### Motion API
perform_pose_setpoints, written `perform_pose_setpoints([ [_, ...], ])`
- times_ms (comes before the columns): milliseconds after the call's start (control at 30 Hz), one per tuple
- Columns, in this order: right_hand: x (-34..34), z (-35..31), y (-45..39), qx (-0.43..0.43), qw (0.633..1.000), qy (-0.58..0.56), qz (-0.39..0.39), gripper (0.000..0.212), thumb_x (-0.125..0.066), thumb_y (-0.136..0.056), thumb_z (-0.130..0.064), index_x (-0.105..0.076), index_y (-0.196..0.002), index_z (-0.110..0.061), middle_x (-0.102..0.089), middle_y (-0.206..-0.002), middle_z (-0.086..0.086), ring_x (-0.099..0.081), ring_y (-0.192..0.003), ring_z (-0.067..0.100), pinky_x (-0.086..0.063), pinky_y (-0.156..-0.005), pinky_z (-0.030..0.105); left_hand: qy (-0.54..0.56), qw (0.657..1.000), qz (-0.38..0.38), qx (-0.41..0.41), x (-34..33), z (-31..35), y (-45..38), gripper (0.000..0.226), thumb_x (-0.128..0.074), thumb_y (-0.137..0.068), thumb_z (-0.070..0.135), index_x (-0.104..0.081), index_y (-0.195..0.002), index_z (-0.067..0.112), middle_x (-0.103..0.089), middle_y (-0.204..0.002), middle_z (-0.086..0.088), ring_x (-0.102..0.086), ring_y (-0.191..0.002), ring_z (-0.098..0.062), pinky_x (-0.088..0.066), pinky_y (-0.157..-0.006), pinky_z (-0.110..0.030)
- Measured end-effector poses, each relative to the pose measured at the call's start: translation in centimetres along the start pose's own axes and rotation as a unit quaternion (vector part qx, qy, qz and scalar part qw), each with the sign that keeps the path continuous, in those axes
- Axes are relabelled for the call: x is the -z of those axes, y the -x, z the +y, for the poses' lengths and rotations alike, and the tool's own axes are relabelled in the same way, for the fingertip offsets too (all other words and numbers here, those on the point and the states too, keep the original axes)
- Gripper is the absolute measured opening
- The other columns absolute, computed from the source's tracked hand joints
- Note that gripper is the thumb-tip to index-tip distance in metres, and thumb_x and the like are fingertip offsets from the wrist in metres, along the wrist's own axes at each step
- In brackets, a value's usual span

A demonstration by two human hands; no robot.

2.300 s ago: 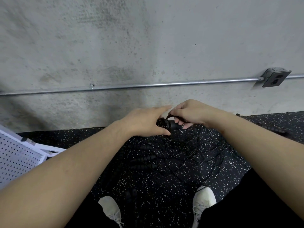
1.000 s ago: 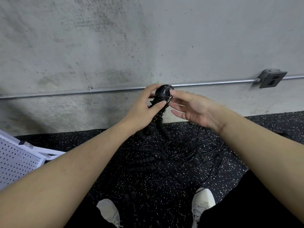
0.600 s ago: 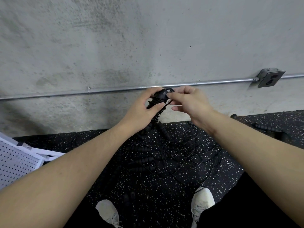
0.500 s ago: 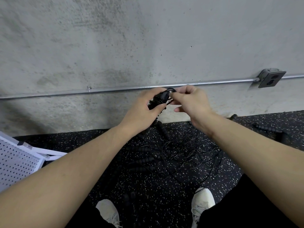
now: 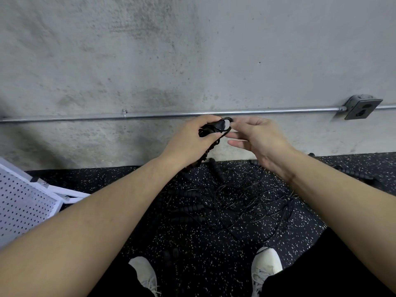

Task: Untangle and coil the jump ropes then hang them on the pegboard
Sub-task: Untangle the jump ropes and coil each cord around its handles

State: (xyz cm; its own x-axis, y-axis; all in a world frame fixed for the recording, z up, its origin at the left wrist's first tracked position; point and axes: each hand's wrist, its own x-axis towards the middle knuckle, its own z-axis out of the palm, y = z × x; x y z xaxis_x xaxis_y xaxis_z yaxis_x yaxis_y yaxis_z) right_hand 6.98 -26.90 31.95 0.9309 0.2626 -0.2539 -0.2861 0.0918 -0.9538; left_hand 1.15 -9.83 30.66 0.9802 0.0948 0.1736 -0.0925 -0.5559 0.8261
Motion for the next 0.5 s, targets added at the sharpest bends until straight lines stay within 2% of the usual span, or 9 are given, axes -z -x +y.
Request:
perform_pose_setpoints([
  [100, 0.4, -0.4, 0.1, -0.01, 1.0, 0.007, -0.021, 0.007, -0.07, -0.09, -0.003, -0.073, -0.097, -0.006, -0.078, -0.086, 0.005, -0.074, -0.076, 0.013, -0.06, -0.062, 0.022, 0.016, 0.999, -0.037, 0.005, 1.0, -0.2, -0.1, 0.03, -0.071, -0.095, 0.021, -0.064, -0.114, 0.043, -0.066, -0.105, 0.027, -0.056, -0.092, 0.024, -0.035, -0.083, 0.001],
  [167, 0.9, -0.7, 0.2, -0.047, 0.997, 0.006, -0.059, 0.007, -0.072, -0.088, -0.007, -0.072, -0.093, -0.011, -0.076, -0.08, 0.0, -0.07, -0.069, 0.01, -0.059, -0.062, 0.021, 0.048, 0.996, -0.075, 0.028, 1.9, -0.7, 0.0, 0.031, -0.071, -0.095, 0.022, -0.064, -0.117, 0.044, -0.069, -0.113, 0.021, -0.059, -0.107, 0.015, -0.038, -0.096, -0.01],
  [233, 1.3, -1.0, 0.3, -0.095, 0.99, 0.009, -0.103, 0.012, -0.073, -0.086, -0.014, -0.071, -0.098, -0.012, -0.076, -0.081, -0.001, -0.069, -0.065, 0.008, -0.059, -0.06, 0.021, 0.075, 0.99, -0.109, 0.041, 2.5, -1.1, 0.1, 0.033, -0.071, -0.096, 0.024, -0.065, -0.122, 0.044, -0.072, -0.119, 0.012, -0.063, -0.115, 0.002, -0.041, -0.107, -0.023],
  [300, 1.4, -1.2, 0.4, -0.118, 0.984, 0.013, -0.131, 0.022, -0.075, -0.083, -0.021, -0.071, -0.102, -0.011, -0.074, -0.083, -0.001, -0.067, -0.061, 0.006, -0.058, -0.055, 0.02, 0.093, 0.987, -0.124, 0.043, 2.7, -1.4, 0.2, 0.033, -0.07, -0.096, 0.025, -0.065, -0.122, 0.045, -0.072, -0.12, 0.006, -0.067, -0.113, -0.007, -0.045, -0.109, -0.032],
  [367, 1.1, -1.1, 0.4, -0.115, 0.984, 0.032, -0.133, 0.027, -0.076, -0.079, -0.027, -0.071, -0.1, -0.012, -0.071, -0.079, -0.004, -0.062, -0.058, 0.005, -0.057, -0.052, 0.019, 0.119, 0.983, -0.13, 0.048, 2.7, -1.7, 0.2, 0.032, -0.07, -0.096, 0.025, -0.066, -0.122, 0.045, -0.072, -0.12, 0.001, -0.07, -0.109, -0.014, -0.05, -0.104, -0.035],
  [433, 0.8, -1.0, 0.3, -0.104, 0.984, 0.061, -0.134, 0.022, -0.076, -0.082, -0.03, -0.069, -0.095, -0.014, -0.065, -0.073, -0.006, -0.055, -0.057, 0.004, -0.055, -0.051, 0.02, 0.11, 0.983, -0.138, 0.044, 2.7, -1.8, -0.1, 0.034, -0.07, -0.096, 0.026, -0.066, -0.124, 0.046, -0.072, -0.123, 0.005, -0.068, -0.114, -0.011, -0.046, -0.107, -0.035],
  [500, 0.9, -0.7, 0.3, -0.092, 0.981, 0.093, -0.145, 0.017, -0.074, -0.087, -0.03, -0.067, -0.09, -0.015, -0.057, -0.068, -0.007, -0.049, -0.054, 0.004, -0.052, -0.05, 0.019, 0.059, 0.985, -0.162, 0.026, 2.7, -1.8, -0.2, 0.039, -0.071, -0.096, 0.03, -0.064, -0.132, 0.042, -0.066, -0.133, 0.015, -0.057, -0.127, -0.003, -0.035, -0.117, -0.033],
])
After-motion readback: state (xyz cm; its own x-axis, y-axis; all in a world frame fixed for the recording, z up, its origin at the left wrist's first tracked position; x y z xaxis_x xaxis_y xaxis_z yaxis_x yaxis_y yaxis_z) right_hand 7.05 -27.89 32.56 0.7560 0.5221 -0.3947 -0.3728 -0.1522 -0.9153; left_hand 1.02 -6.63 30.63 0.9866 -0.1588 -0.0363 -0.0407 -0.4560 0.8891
